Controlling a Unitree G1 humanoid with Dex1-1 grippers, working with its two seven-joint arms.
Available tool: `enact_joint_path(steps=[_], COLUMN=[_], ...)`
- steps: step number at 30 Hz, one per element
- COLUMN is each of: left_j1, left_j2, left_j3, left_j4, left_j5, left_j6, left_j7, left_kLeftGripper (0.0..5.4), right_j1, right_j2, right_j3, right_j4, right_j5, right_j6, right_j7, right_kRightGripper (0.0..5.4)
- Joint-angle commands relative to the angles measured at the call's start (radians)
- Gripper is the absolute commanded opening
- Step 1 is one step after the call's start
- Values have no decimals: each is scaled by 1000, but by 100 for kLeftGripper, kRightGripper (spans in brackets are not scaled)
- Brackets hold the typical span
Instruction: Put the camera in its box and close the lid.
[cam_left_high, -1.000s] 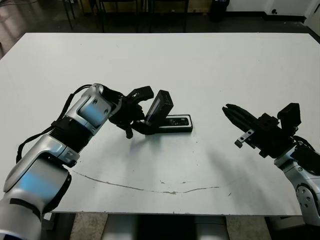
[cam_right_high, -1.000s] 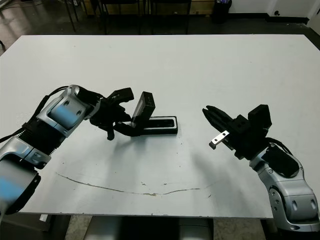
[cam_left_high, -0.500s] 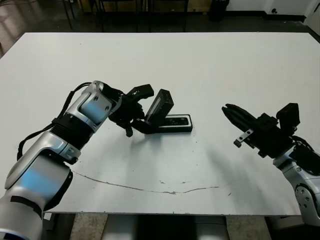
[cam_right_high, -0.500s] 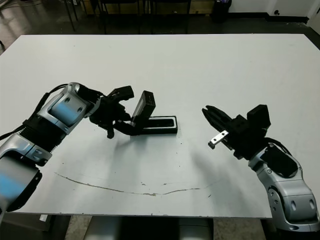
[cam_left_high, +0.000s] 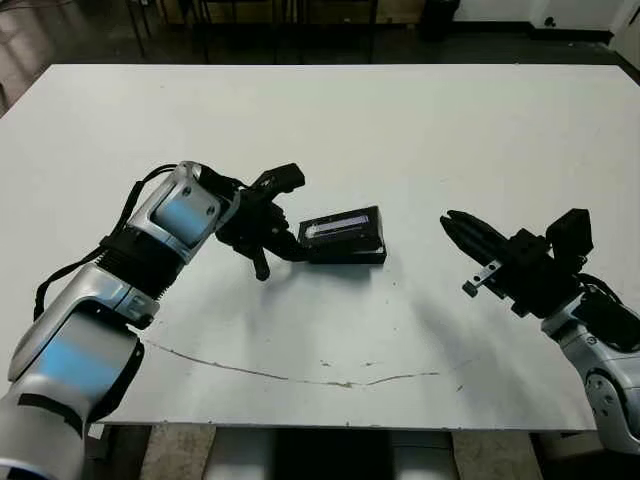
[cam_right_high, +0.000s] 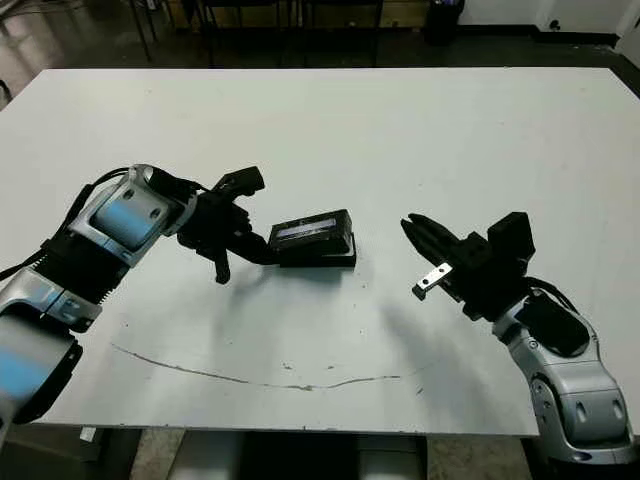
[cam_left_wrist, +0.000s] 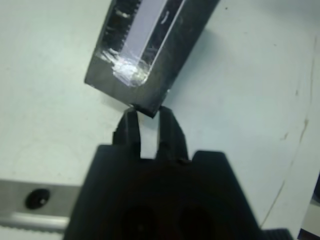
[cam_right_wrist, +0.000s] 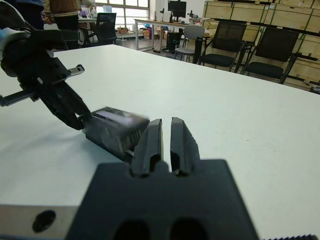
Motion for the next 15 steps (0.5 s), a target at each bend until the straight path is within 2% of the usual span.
enact_joint_path(steps=[1,15], left_j1=[-13,25], left_j2=[10,20], left_j3=[22,41], left_j4=[-24,-109], left_j5=[15,1], left_j6=[-33,-40], left_j7=[51,93], left_kLeftGripper=[132,465], right_j1=[15,17], right_j2=[-3,0], right_j3=[2,4], right_j4=[9,16], right_j5=[-6,-16], right_j6=[1,-6], right_j7=[3,4], right_kRightGripper=[0,0])
